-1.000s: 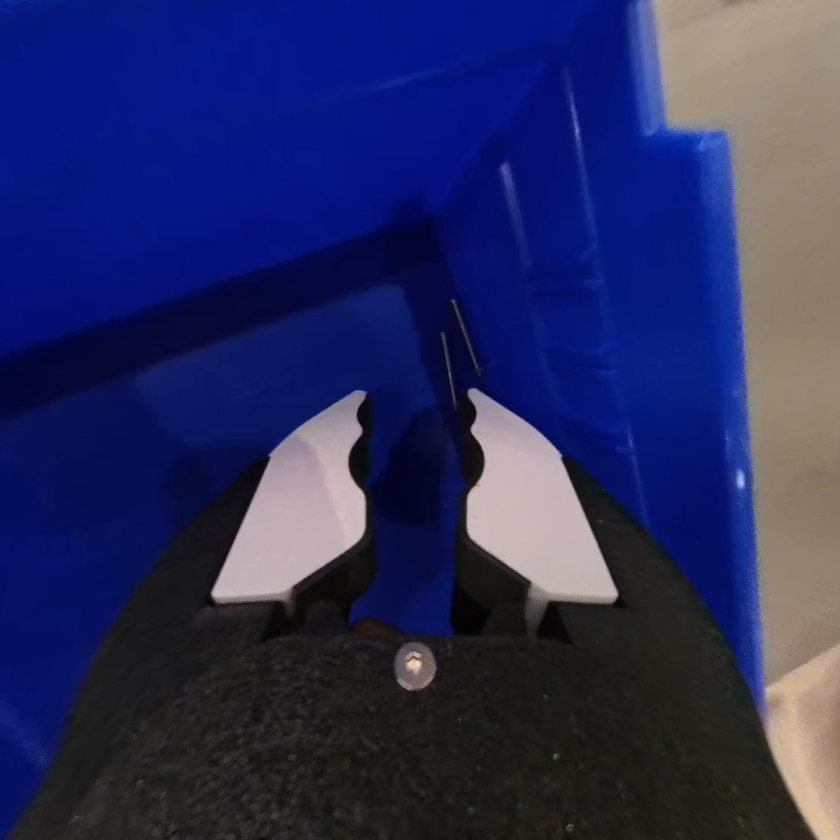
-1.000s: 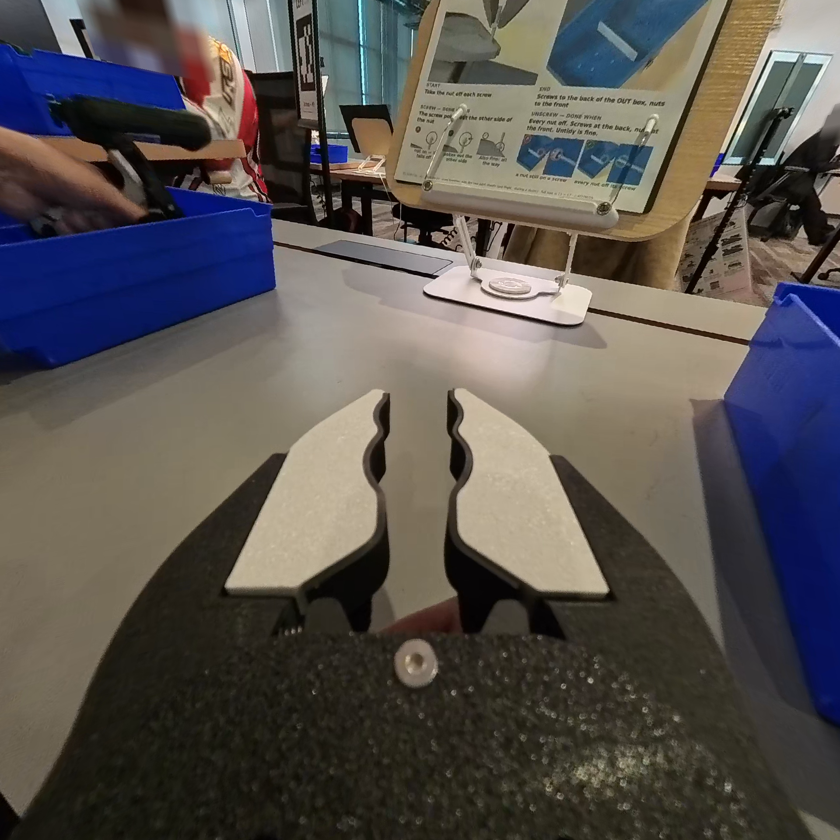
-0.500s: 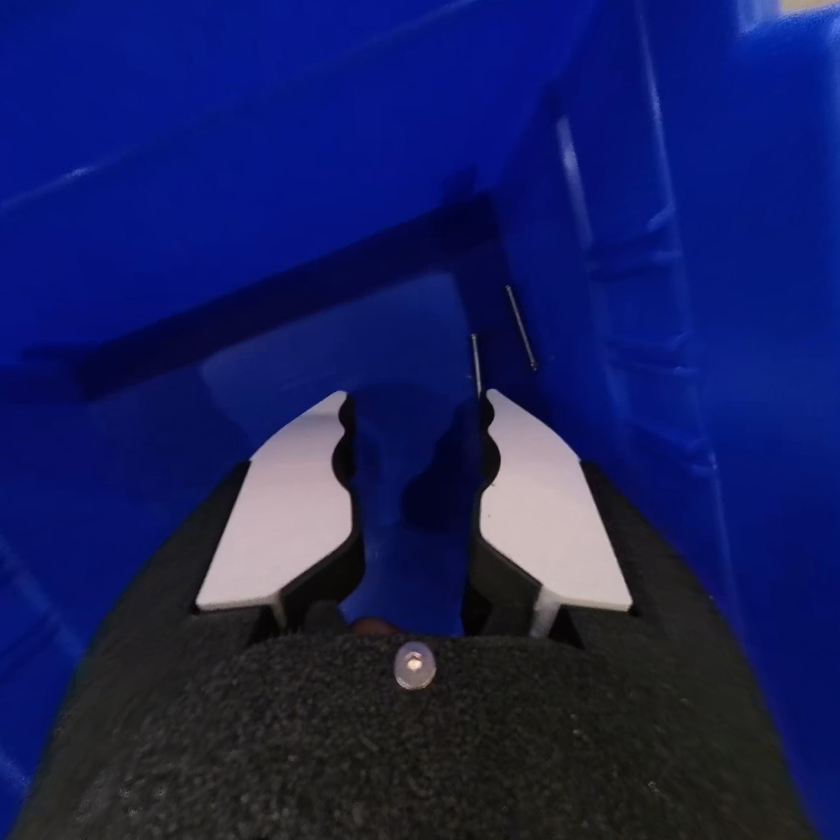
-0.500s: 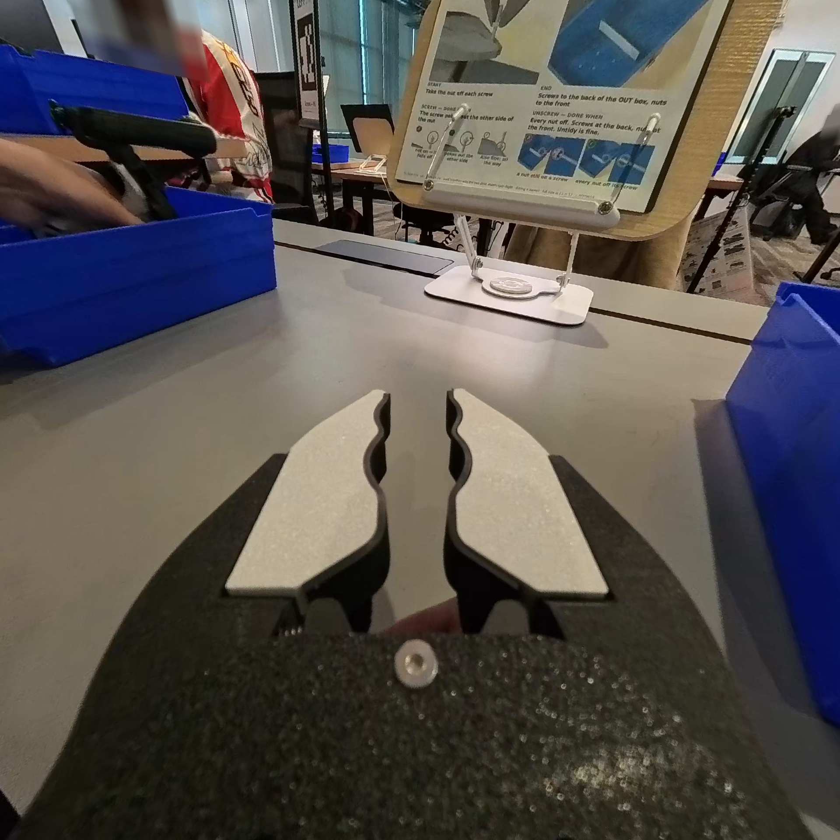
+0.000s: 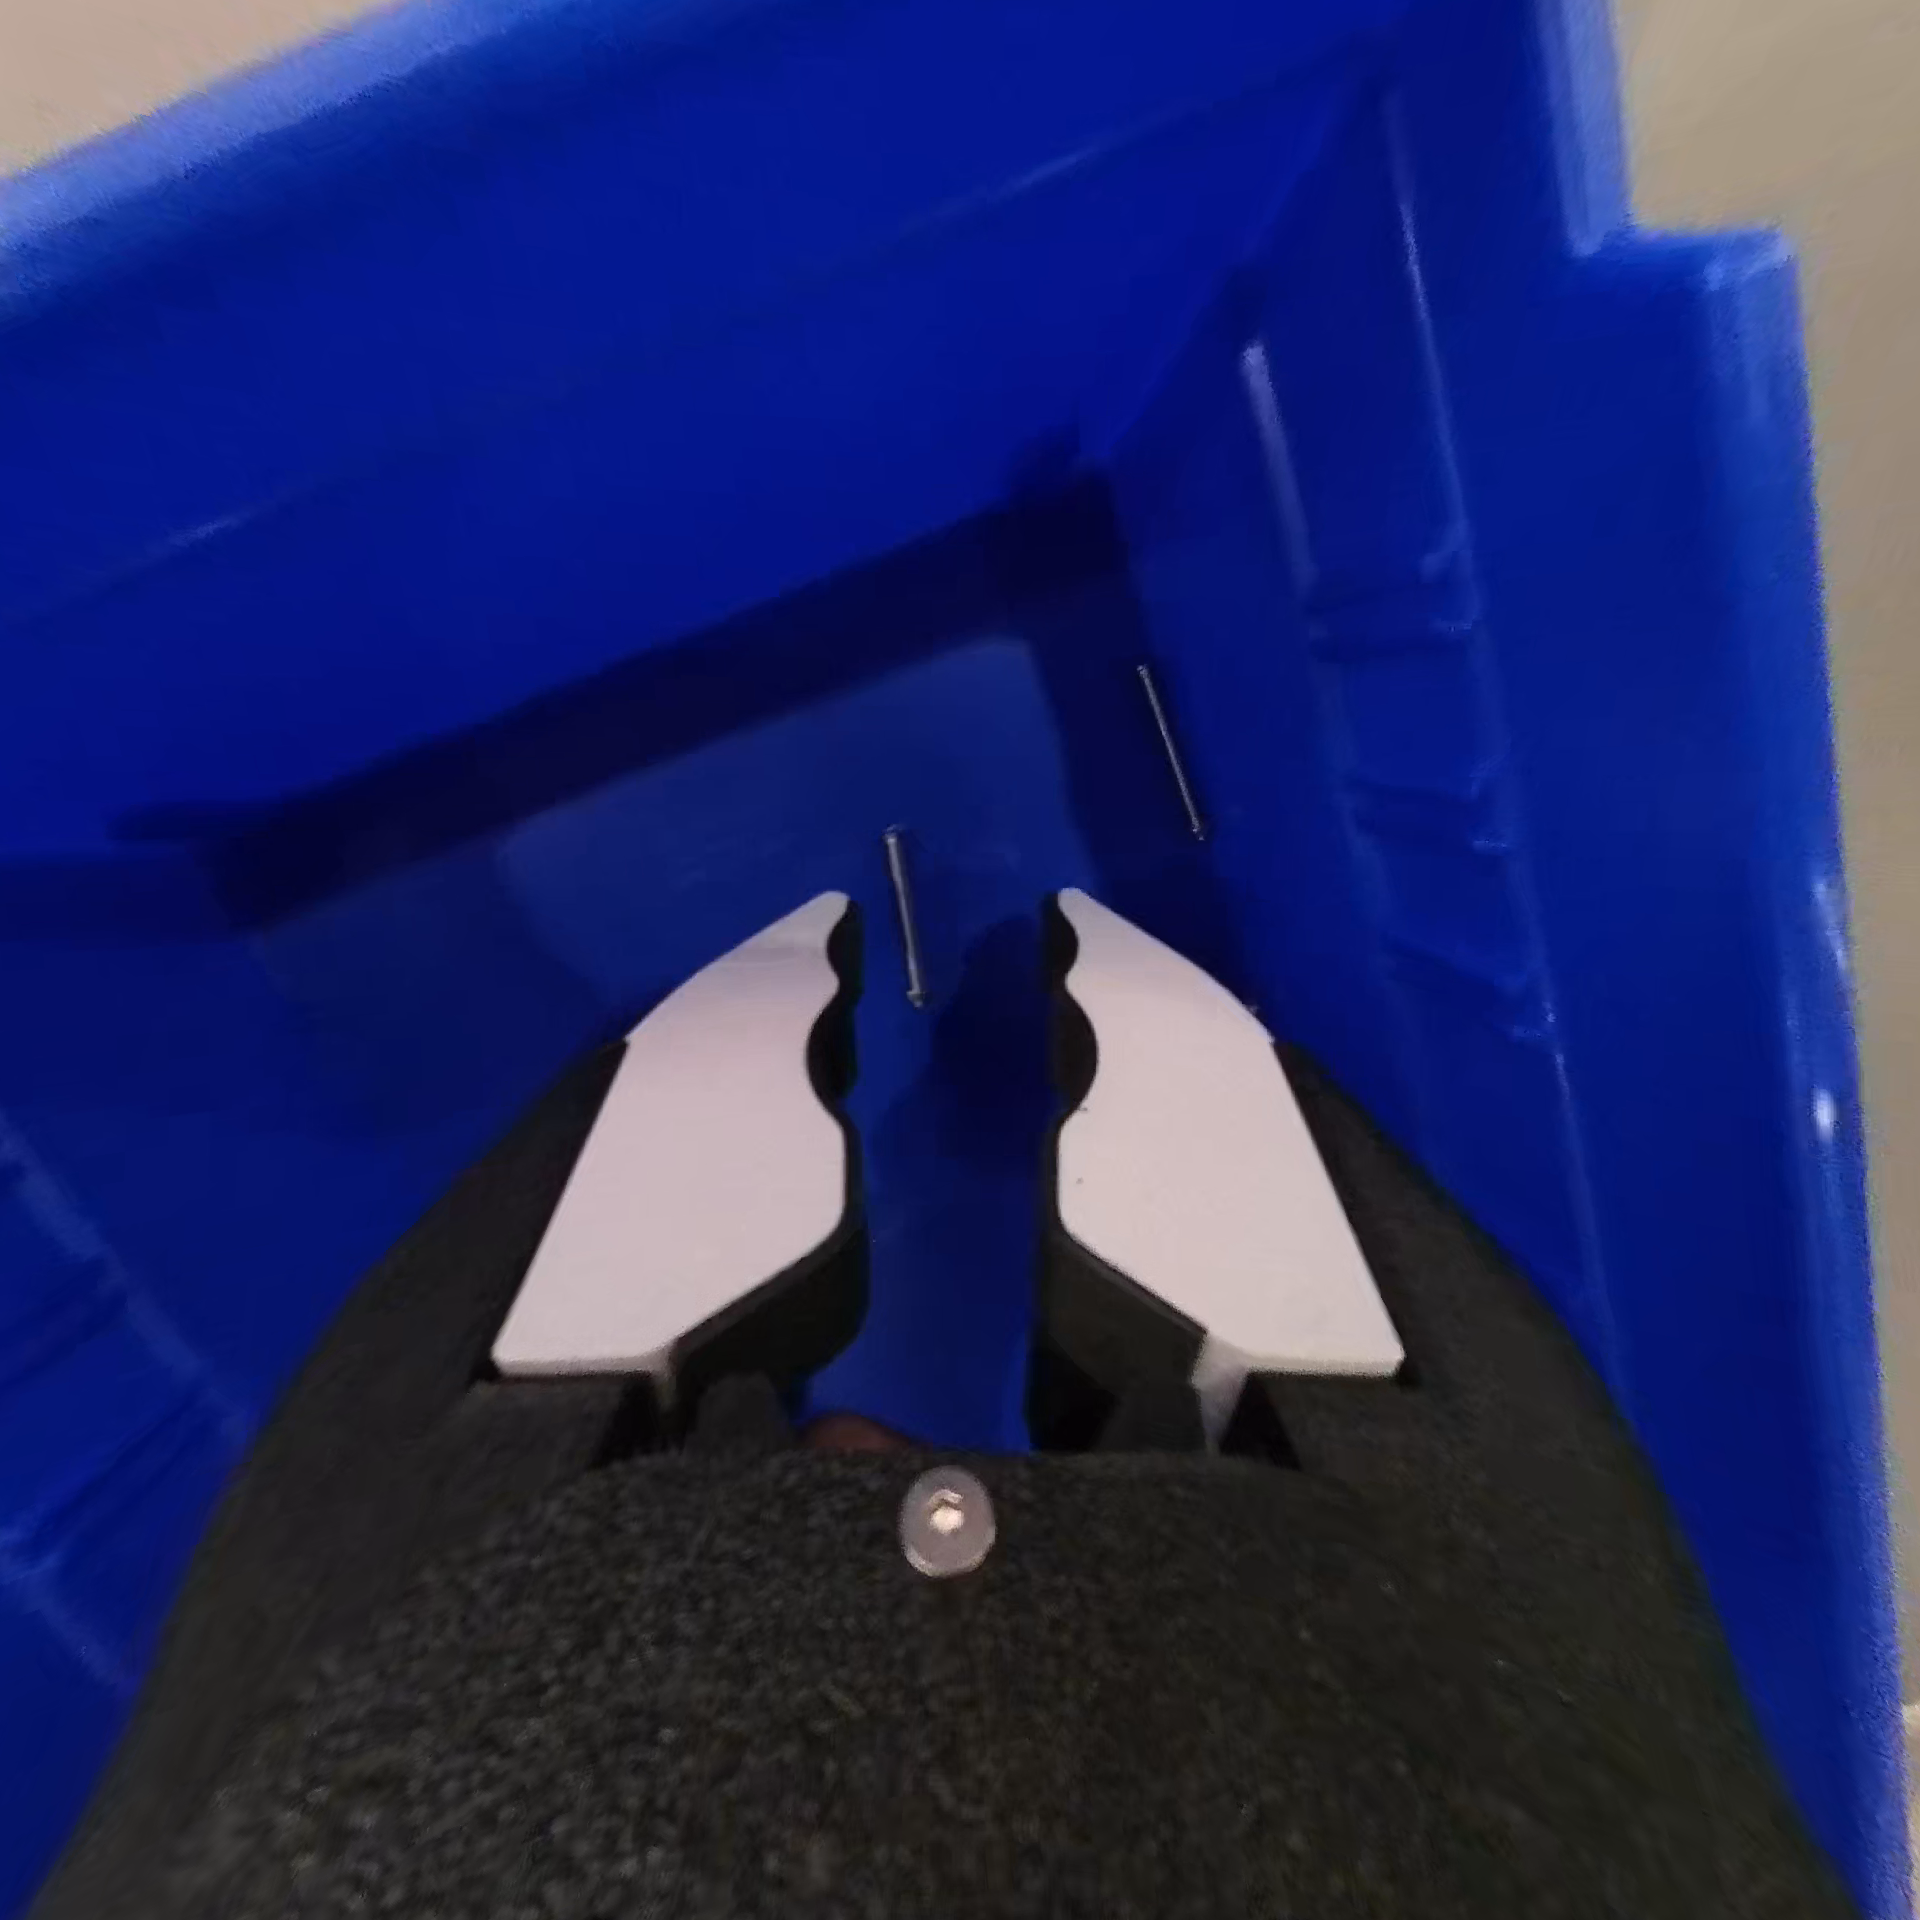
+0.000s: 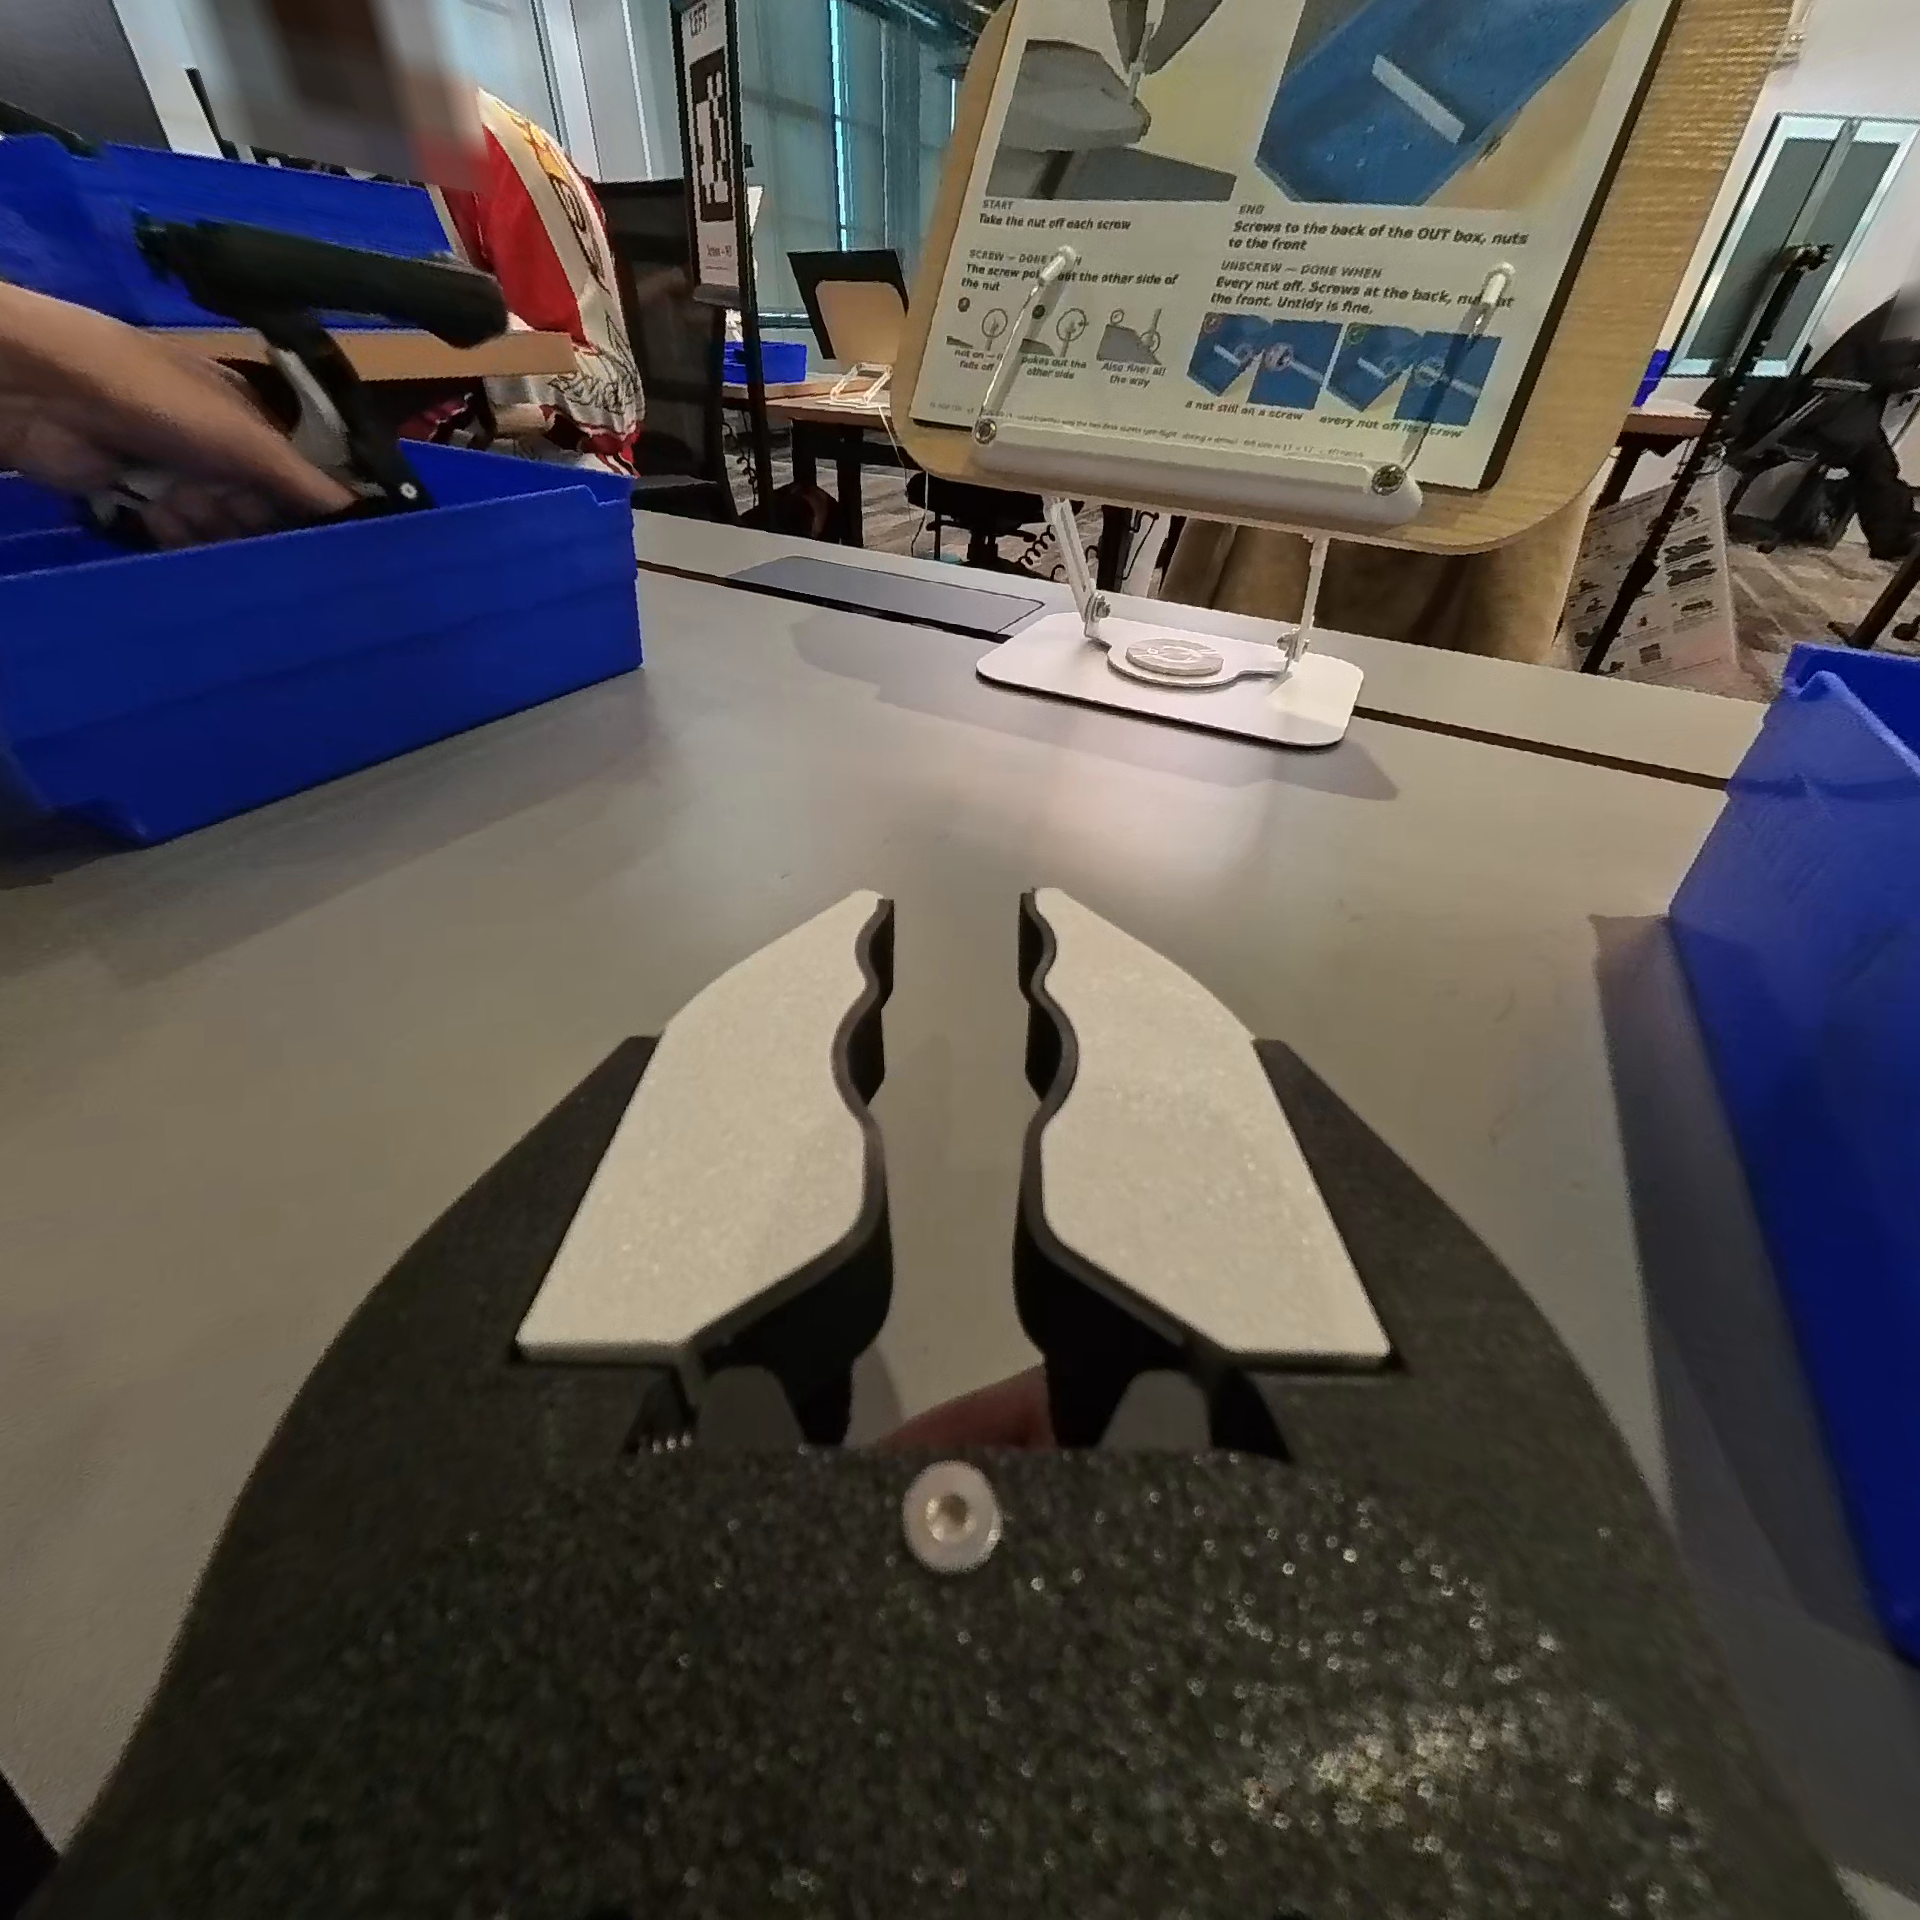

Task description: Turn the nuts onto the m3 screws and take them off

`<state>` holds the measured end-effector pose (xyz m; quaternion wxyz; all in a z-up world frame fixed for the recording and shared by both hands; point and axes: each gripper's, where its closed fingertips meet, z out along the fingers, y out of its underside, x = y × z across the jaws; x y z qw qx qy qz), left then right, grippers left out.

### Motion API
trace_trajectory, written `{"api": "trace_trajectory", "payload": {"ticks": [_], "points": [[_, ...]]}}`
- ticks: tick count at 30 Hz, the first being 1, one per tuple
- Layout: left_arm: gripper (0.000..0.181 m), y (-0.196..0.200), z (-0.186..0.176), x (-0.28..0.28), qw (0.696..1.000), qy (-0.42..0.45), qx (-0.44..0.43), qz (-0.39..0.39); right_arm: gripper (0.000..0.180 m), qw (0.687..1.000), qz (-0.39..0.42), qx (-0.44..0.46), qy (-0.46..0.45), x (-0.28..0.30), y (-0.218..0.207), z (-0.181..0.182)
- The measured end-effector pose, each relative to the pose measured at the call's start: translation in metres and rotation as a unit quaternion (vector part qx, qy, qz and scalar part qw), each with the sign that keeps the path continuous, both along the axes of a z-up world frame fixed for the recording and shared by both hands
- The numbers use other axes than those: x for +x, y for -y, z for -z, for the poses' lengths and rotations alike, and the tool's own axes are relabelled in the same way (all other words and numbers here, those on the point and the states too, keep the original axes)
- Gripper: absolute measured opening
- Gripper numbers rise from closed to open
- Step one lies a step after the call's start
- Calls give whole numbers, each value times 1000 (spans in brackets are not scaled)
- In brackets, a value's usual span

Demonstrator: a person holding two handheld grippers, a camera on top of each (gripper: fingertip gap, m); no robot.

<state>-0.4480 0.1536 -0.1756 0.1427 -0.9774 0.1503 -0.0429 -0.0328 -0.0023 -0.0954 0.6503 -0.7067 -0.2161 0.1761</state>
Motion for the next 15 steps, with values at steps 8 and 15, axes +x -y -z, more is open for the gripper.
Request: {"api": "trace_trajectory", "payload": {"ticks": [8, 15], "points": [[3, -2, 15, -6, 1000, -15, -5, 1, 22, 1000, -1, -1, 0, 0, 0, 0], [3, -2, 1, -9, 999, 15, 47, 11, 22, 1000, -1, 0, 1, 0, 0, 1]]}}
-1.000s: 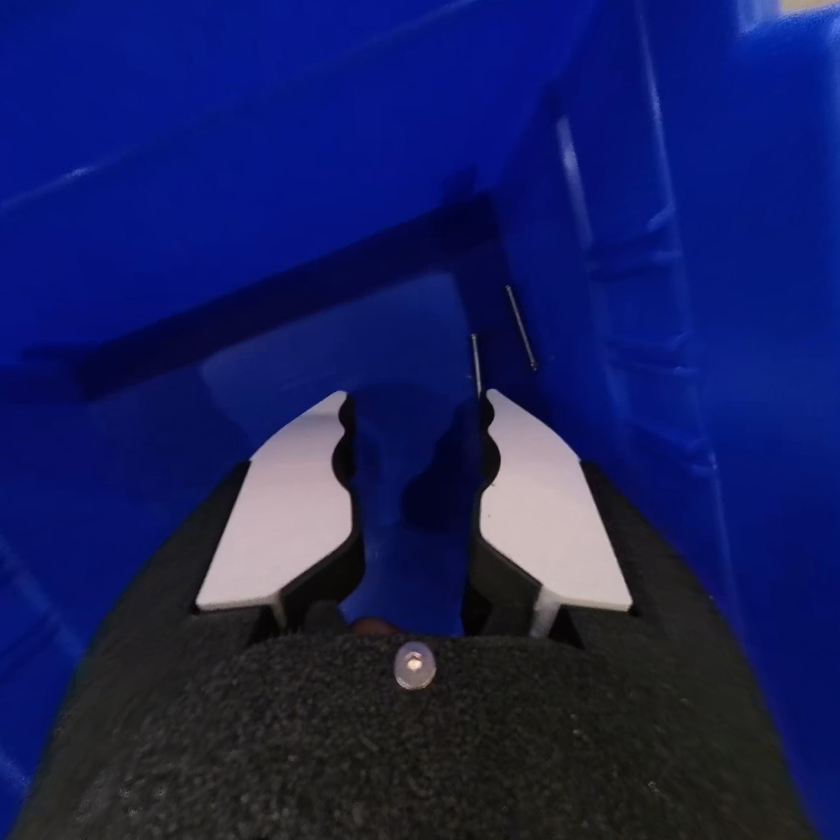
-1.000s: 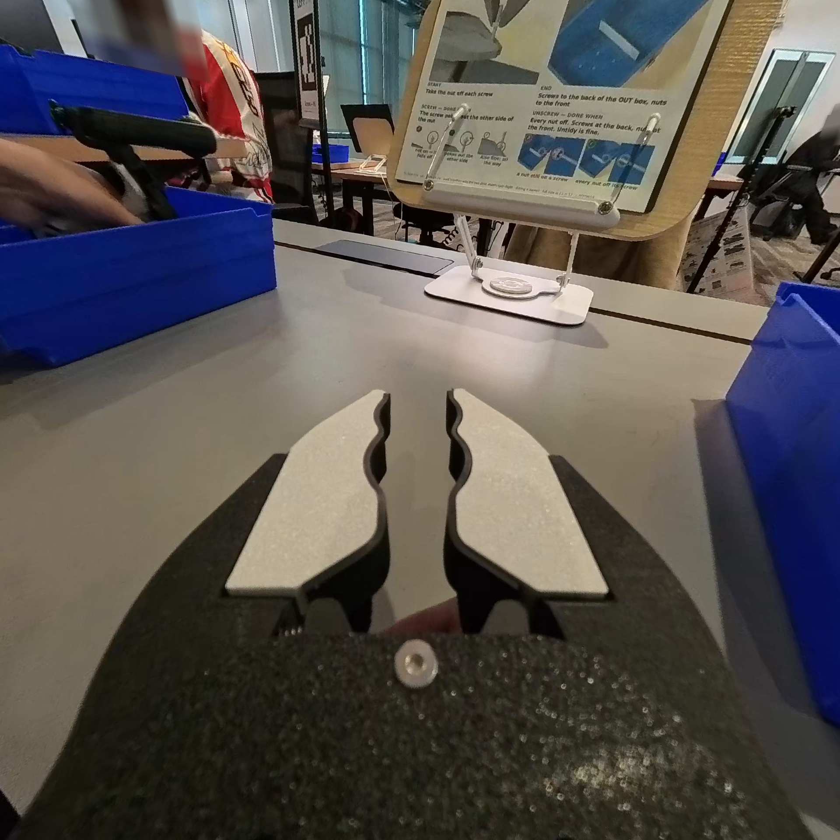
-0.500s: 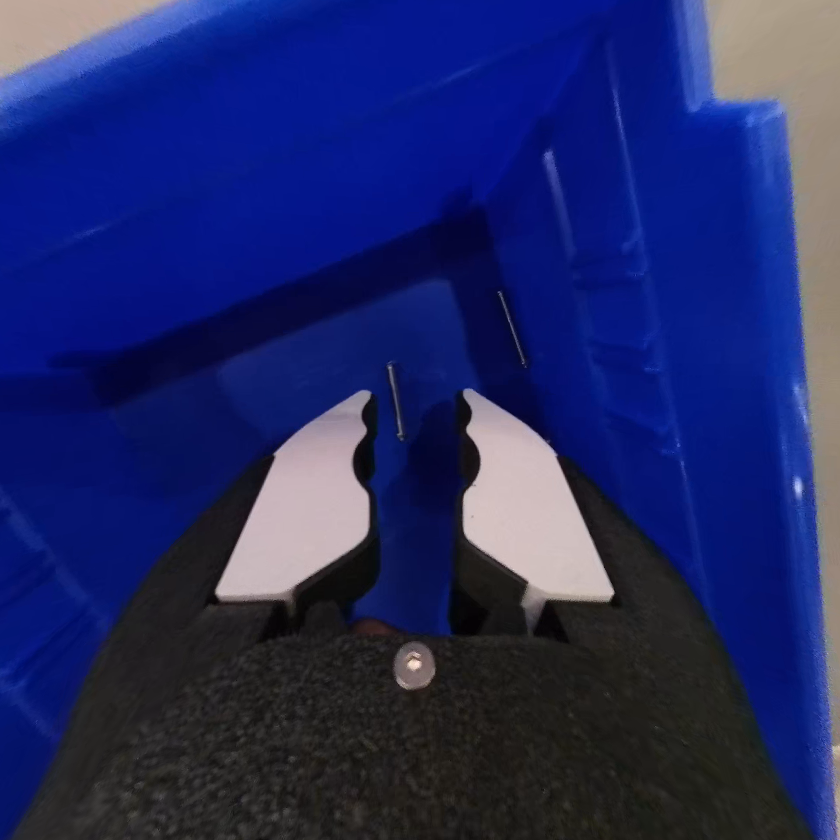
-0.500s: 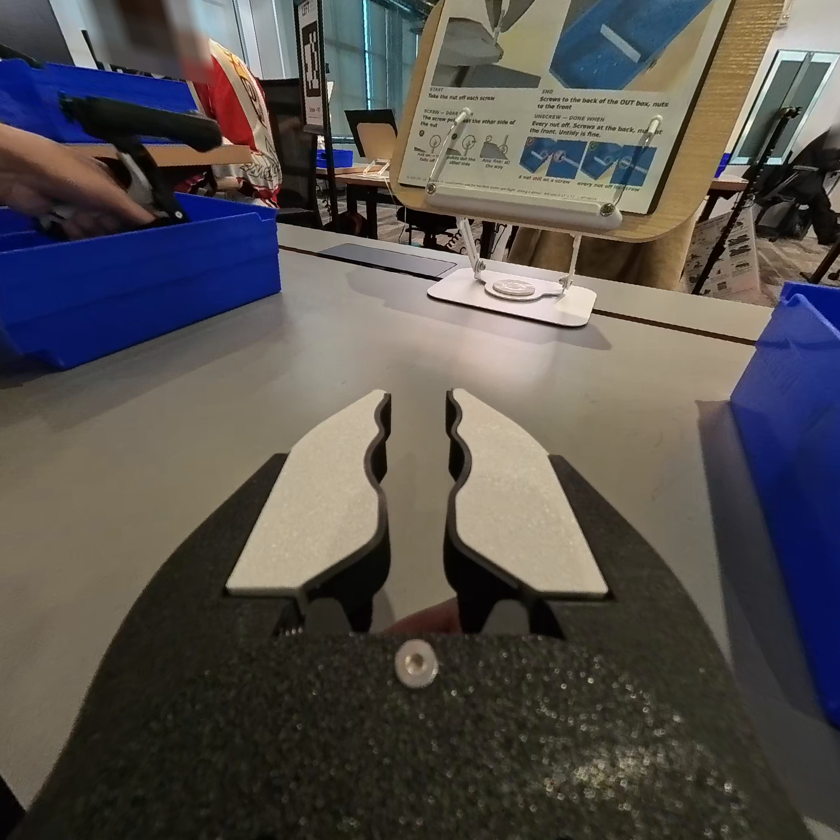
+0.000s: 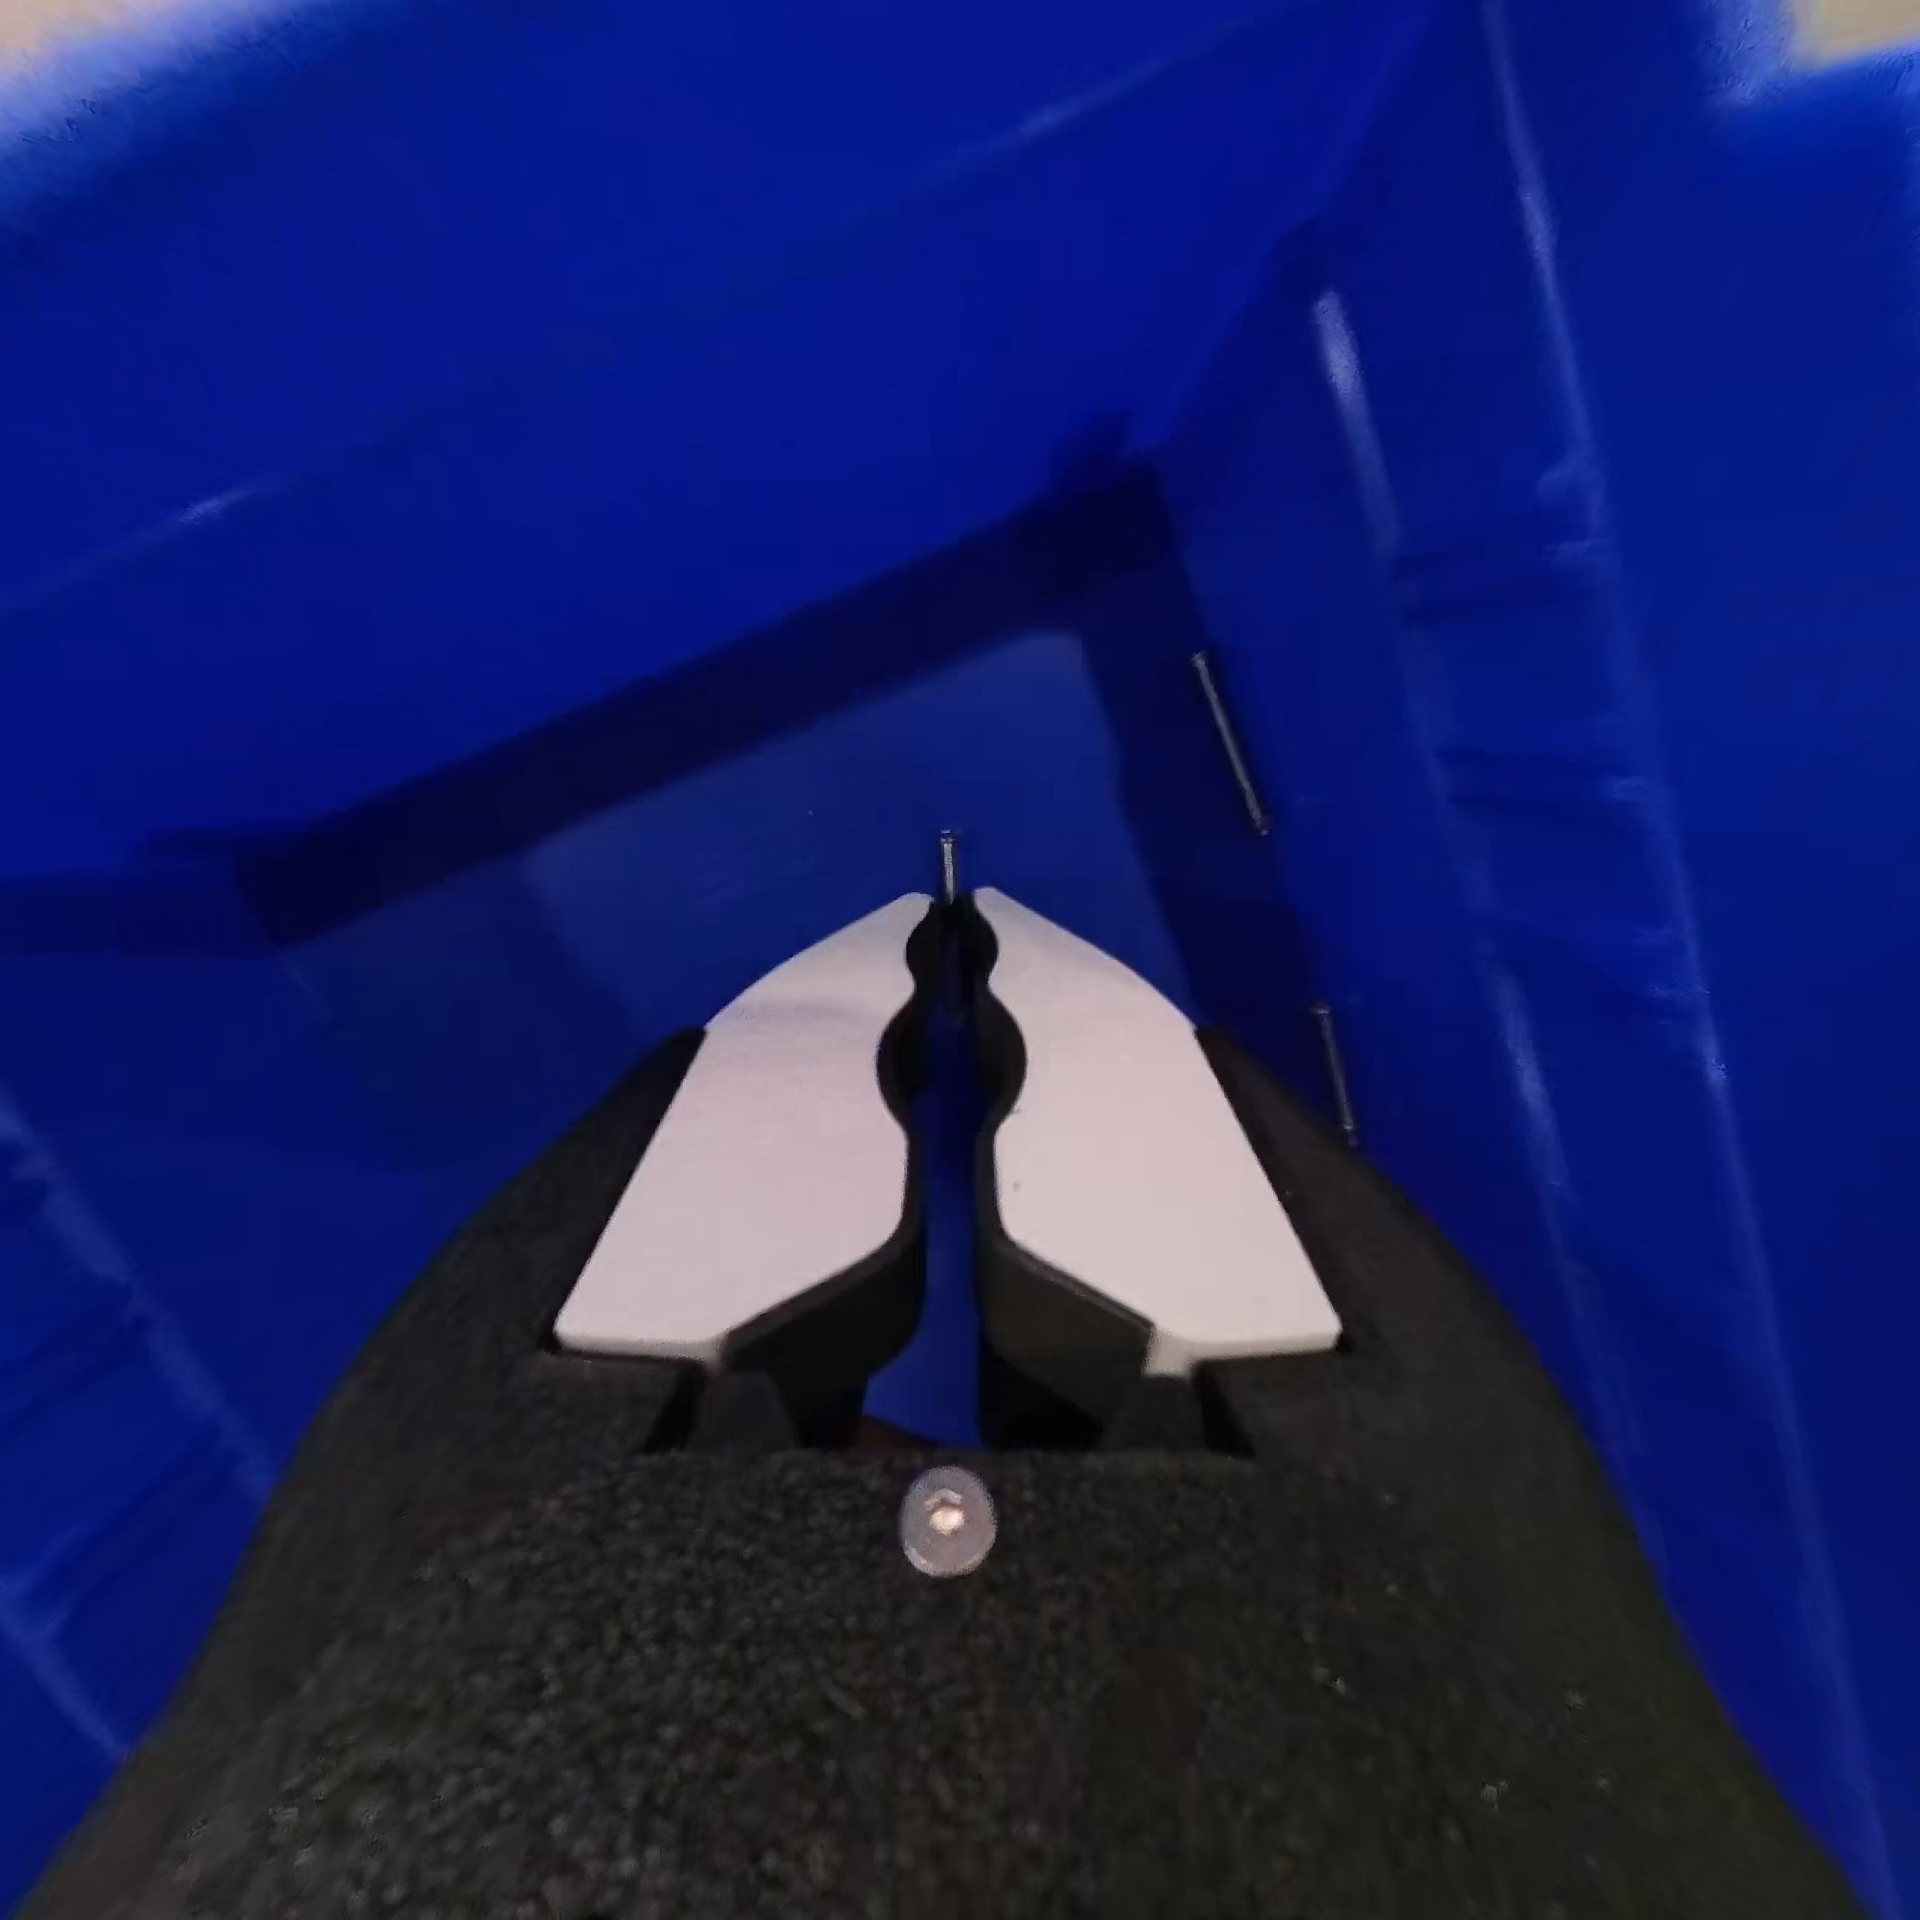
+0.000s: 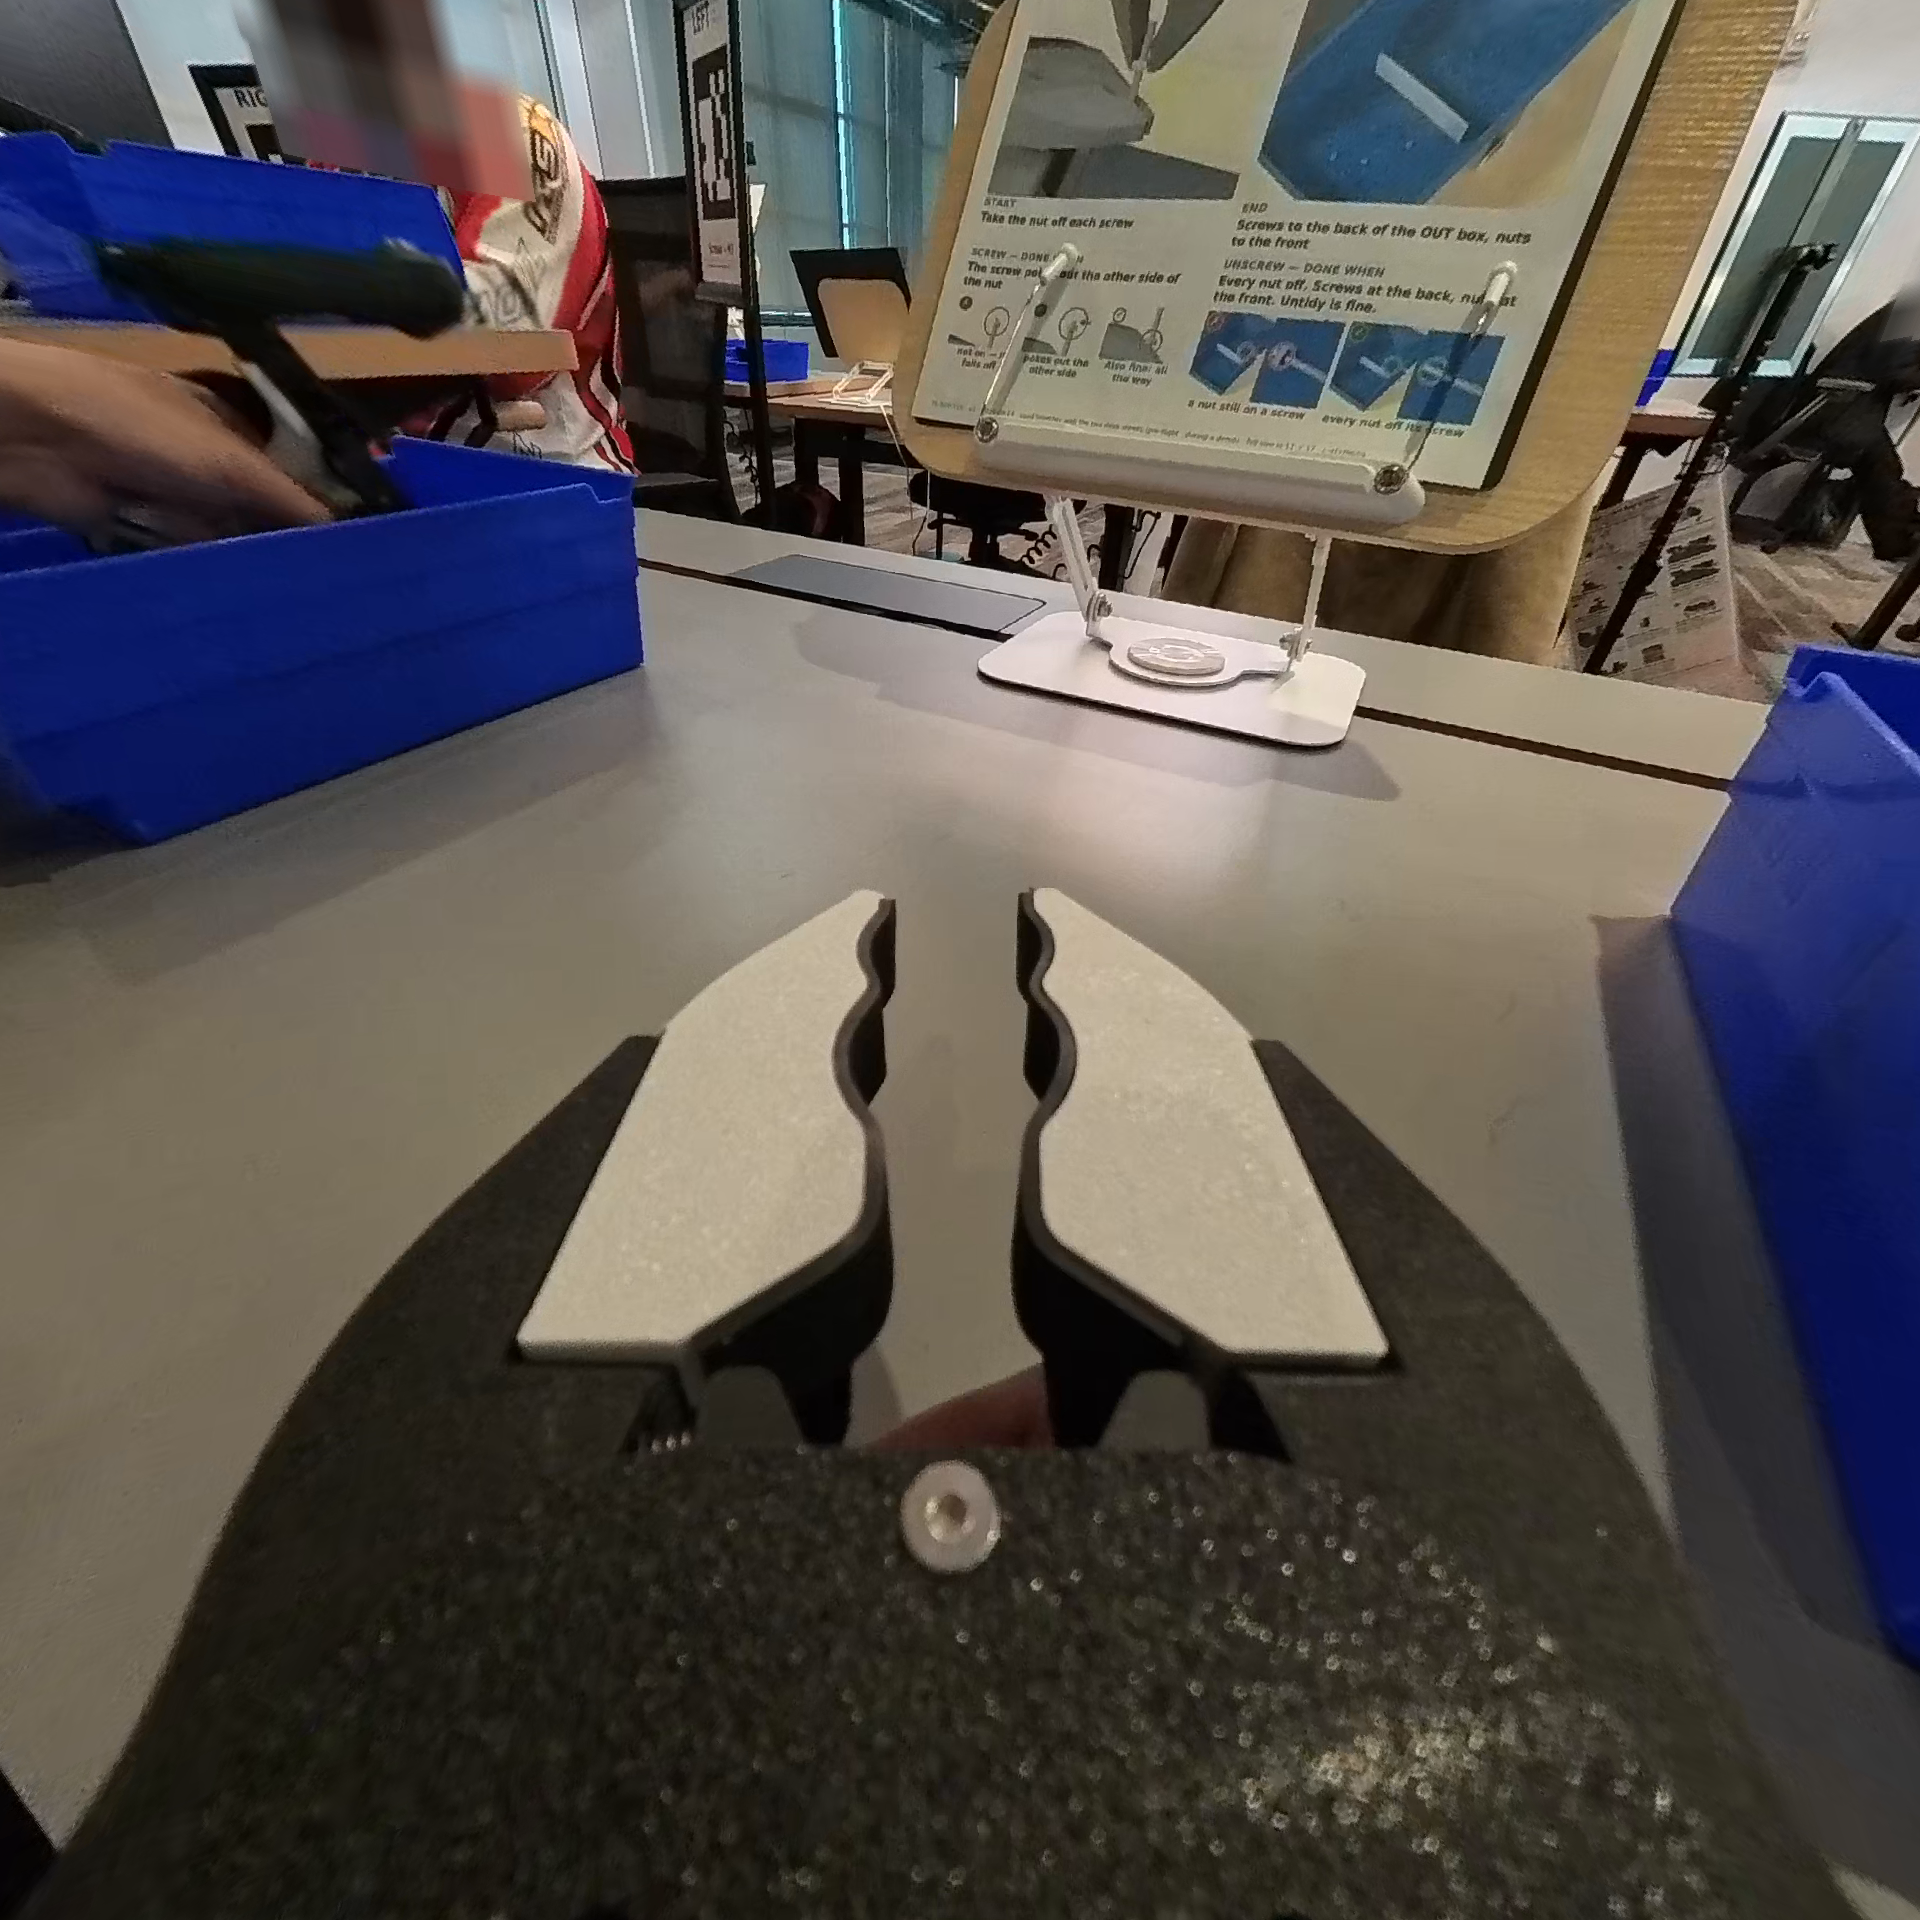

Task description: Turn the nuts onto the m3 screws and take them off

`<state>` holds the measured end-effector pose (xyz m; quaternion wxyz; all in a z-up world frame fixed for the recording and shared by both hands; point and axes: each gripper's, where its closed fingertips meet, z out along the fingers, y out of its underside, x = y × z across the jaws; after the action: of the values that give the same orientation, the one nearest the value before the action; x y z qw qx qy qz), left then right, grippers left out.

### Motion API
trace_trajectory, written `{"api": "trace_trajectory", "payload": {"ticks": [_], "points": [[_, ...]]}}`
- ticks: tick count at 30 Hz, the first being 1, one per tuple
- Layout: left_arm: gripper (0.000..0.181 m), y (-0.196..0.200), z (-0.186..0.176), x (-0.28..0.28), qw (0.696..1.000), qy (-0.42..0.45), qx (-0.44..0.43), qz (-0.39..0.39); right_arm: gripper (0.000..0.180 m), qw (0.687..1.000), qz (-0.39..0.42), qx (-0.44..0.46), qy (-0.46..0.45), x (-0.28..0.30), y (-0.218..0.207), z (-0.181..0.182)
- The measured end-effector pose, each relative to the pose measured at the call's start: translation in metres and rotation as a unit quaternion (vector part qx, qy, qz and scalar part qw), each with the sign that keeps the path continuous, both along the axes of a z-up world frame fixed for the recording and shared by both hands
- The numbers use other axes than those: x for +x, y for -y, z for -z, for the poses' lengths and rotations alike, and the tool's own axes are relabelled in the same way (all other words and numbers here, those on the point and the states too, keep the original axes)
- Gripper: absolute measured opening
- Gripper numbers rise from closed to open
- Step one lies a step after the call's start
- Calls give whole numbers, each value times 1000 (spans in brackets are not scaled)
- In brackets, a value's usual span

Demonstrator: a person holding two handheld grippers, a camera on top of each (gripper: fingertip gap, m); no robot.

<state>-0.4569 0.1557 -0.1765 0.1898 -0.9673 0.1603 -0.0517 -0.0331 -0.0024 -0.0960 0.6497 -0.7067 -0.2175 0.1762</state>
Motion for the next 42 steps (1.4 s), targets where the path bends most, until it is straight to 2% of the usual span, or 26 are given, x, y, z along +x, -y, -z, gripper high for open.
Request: {"api": "trace_trajectory", "payload": {"ticks": [5, 9, 12, 15, 18, 20, 24, 27, 31, 34, 36, 42], "points": [[3, 20, -75, 32, 978, 151, 137, 35, 21, 1000, -7, 0, -1, -1, 1, 0], [2, 64, -143, 85, 933, 260, 231, 97, 21, 999, -32, -6, -1, -9, 3, 1], [2, 105, -186, 139, 880, 354, 279, 150, 19, 996, -82, -24, -16, -22, 8, 0], [2, 141, -212, 197, 812, 454, 311, 193, 19, 977, -198, -65, -53, -51, 29, -13], [2, 162, -209, 251, 772, 518, 294, 222, 19, 933, -323, -112, -114, -80, 58, -39], [2, 175, -202, 283, 749, 547, 280, 247, 19, 916, -349, -125, -151, -88, 61, -55], [2, 186, -186, 328, 723, 584, 253, 269, 18, 891, -372, -159, -209, -92, 55, -72], [2, 189, -177, 347, 720, 592, 233, 277, 18, 885, -374, -158, -228, -89, 51, -79], [2, 191, -179, 356, 712, 603, 229, 279, 19, 893, -360, -158, -220, -86, 43, -74], [2, 190, -177, 358, 717, 595, 233, 281, 19, 889, -358, -157, -238, -85, 40, -75], [2, 190, -178, 358, 713, 600, 229, 280, 6, 887, -363, -154, -241, -84, 40, -77], [2, 193, -173, 355, 721, 590, 231, 282, 5, 896, -364, -145, -208, -82, 41, -72]]}}
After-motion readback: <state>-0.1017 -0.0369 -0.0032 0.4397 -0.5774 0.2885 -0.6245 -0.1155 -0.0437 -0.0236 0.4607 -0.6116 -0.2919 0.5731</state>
